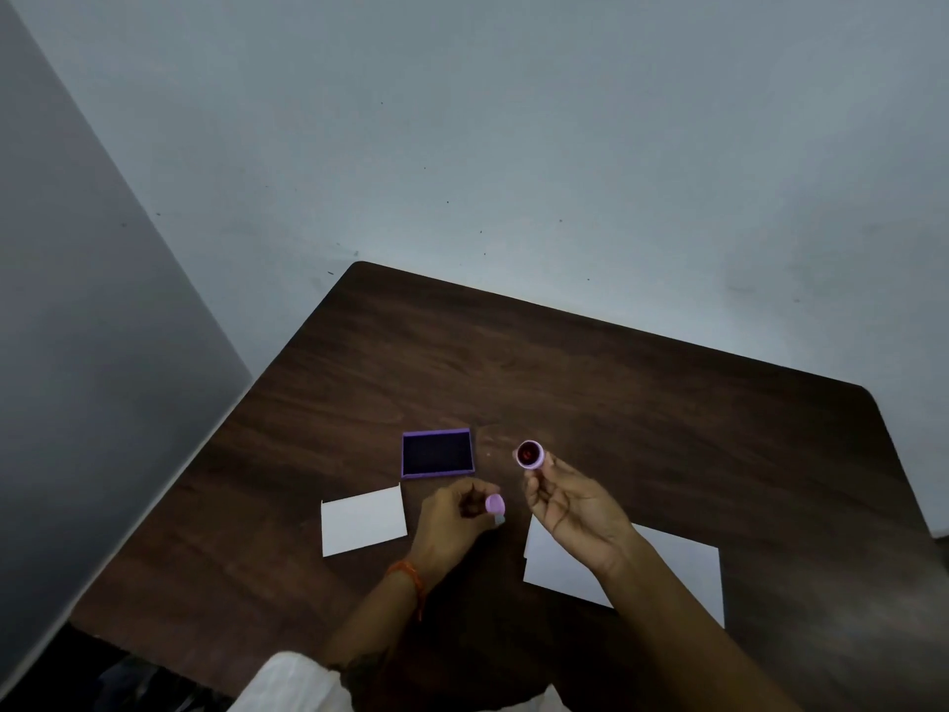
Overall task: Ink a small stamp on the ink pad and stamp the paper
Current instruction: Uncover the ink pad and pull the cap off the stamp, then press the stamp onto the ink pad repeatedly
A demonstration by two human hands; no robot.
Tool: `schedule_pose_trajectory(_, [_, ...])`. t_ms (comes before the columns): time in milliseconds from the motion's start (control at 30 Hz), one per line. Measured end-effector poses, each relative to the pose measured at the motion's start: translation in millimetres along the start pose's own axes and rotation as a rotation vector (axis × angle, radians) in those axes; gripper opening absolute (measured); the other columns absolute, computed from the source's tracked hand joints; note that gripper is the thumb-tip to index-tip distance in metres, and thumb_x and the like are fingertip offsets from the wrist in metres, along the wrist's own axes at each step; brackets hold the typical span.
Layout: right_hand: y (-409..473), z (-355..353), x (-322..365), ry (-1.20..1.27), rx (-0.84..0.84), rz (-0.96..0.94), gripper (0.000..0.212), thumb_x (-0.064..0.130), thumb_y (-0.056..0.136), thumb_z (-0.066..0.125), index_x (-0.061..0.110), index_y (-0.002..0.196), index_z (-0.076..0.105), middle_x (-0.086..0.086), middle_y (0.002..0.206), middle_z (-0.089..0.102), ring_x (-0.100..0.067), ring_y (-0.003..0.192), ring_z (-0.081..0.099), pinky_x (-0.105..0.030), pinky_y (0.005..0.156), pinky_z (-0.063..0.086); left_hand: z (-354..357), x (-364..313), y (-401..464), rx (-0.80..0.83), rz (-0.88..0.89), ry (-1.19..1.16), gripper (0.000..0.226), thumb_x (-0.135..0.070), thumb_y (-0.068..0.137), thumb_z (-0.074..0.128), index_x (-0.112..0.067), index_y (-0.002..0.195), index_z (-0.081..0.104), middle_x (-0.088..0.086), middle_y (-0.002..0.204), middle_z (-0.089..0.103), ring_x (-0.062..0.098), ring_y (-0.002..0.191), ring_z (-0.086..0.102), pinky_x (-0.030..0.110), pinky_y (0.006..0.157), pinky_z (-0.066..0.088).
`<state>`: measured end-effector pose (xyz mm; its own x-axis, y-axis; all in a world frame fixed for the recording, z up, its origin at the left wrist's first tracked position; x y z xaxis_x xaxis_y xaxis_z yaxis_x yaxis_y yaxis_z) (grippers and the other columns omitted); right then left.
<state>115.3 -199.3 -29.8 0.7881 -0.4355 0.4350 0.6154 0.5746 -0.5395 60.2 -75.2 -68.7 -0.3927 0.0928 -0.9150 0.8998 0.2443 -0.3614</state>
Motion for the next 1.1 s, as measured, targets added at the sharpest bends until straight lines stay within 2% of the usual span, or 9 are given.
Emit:
schedule_pose_trajectory(100, [-2,5,0,0.018,0.041,0.003,0.02,-0.001,0.071,0.058,0.002,0.081,0.075,-0.014,0.082,0.076,-0.015,0.066,0.071,-0.022,0.057,0.059,5,0,0,0.008,0.038,0.149,0.023,-0.013,0.082,0.068,-0.018,0.104,0.066,-0.004,0.106,0.068,0.0,0.094,0.059,0.02,0.091,0.046])
schedule_pose_trajectory(233, [-4,10,1,0.026,0.086,0.01,0.024,-0.001,0.073,0.054,0.003,0.084,0.075,-0.014,0.084,0.076,-0.015,0.066,0.071,-0.022,0.058,0.059,5,0,1,-0.013,0.095,0.338,0.026,-0.013,0.083,0.067,-0.014,0.108,0.066,0.001,0.115,0.067,0.006,0.102,0.056,0.015,0.09,0.039])
schedule_pose_trajectory(367, [-6,16,2,0.024,0.121,-0.003,0.025,-0.002,0.074,0.053,0.006,0.085,0.074,-0.015,0.092,0.075,-0.017,0.075,0.072,-0.024,0.063,0.06,3,2,0,-0.004,0.119,0.465,0.033,-0.017,0.082,0.067,-0.016,0.116,0.063,0.002,0.125,0.062,0.013,0.115,0.054,0.026,0.103,0.04])
schedule_pose_trajectory(433, [-6,19,2,0.033,0.124,-0.01,0.024,-0.002,0.074,0.054,0.007,0.084,0.074,-0.016,0.094,0.075,-0.02,0.082,0.073,-0.026,0.065,0.061,-1,3,0,-0.027,0.13,0.49,0.04,-0.021,0.081,0.069,-0.019,0.12,0.059,0.0,0.13,0.057,0.012,0.114,0.053,0.025,0.102,0.041])
schedule_pose_trajectory(567, [-5,25,0,0.029,0.121,-0.031,0.018,-0.002,0.068,0.064,0.007,0.08,0.074,-0.012,0.089,0.075,-0.02,0.082,0.073,-0.026,0.063,0.06,-23,-2,-2,-0.173,0.182,0.474,0.04,-0.021,0.079,0.071,-0.021,0.117,0.06,0.0,0.122,0.058,0.006,0.094,0.054,0.016,0.084,0.042])
schedule_pose_trajectory(667, [-4,27,-3,0.047,0.12,-0.018,0.026,-0.004,0.059,0.076,0.006,0.083,0.074,-0.012,0.089,0.076,-0.019,0.08,0.073,-0.026,0.062,0.06,-55,-5,-2,-0.337,0.236,0.527,0.043,-0.022,0.078,0.072,-0.024,0.119,0.059,0.0,0.124,0.057,0.012,0.109,0.051,0.019,0.091,0.038])
schedule_pose_trajectory(767, [0,29,-7,0.038,0.106,0.01,0.024,0.001,0.073,0.056,0.007,0.086,0.075,-0.01,0.088,0.076,-0.015,0.074,0.072,-0.023,0.06,0.059,-86,-2,2,-0.435,0.204,0.621,0.055,-0.027,0.076,0.073,-0.024,0.127,0.053,0.002,0.131,0.053,0.019,0.12,0.044,0.029,0.099,0.038])
schedule_pose_trajectory(967, [6,37,-14,0.012,0.091,0.029,0.025,0.0,0.072,0.054,0.006,0.084,0.075,-0.01,0.084,0.076,-0.013,0.069,0.071,-0.021,0.059,0.059,-105,7,26,-0.281,0.13,0.77,0.088,-0.035,0.071,0.076,-0.027,0.144,0.026,-0.003,0.154,0.028,0.023,0.137,0.03,0.042,0.109,0.03])
schedule_pose_trajectory(1100, [14,36,-14,-0.059,0.07,0.015,0.025,-0.003,0.071,0.055,0.008,0.082,0.075,-0.009,0.086,0.076,-0.013,0.073,0.072,-0.021,0.061,0.059,-104,10,39,-0.214,0.099,0.725,0.091,-0.035,0.072,0.075,-0.027,0.145,0.022,0.002,0.148,0.039,0.023,0.134,0.032,0.041,0.108,0.029])
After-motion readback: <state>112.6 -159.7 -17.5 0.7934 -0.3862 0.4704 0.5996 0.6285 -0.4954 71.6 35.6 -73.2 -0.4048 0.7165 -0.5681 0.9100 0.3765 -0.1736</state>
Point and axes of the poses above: each hand's wrist, its own y-axis towards the middle knuckle, its own z-axis out of the palm, x = y × z, the point moved 7 cm from there along y, towards the middle knuckle
